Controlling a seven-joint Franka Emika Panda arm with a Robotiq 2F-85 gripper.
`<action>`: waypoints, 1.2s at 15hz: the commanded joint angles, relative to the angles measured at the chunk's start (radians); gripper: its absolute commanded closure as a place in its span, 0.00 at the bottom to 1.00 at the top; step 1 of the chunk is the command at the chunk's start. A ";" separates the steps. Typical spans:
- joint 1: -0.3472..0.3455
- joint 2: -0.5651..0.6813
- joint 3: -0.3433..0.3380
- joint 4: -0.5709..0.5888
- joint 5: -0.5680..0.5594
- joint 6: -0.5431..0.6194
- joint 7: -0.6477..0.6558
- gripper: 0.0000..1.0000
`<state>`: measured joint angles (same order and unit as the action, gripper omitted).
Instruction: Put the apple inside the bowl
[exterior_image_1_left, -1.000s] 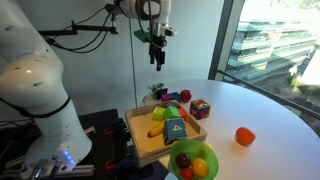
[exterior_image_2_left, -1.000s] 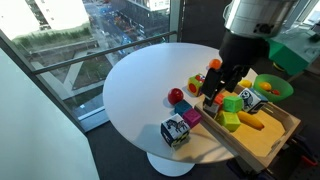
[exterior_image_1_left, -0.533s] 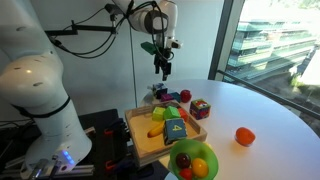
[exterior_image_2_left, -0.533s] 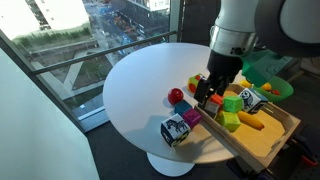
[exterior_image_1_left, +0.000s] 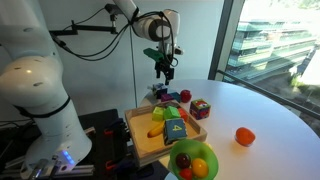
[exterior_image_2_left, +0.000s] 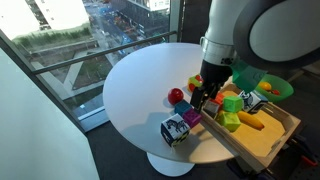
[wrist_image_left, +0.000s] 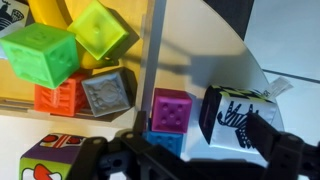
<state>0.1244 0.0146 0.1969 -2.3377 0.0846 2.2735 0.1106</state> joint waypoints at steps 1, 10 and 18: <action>0.014 0.001 -0.014 0.006 0.000 -0.002 0.000 0.00; 0.013 -0.004 -0.016 0.003 -0.003 0.024 0.013 0.00; 0.017 0.083 -0.024 0.071 -0.052 0.150 0.075 0.00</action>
<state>0.1269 0.0458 0.1889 -2.3195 0.0765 2.3946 0.1368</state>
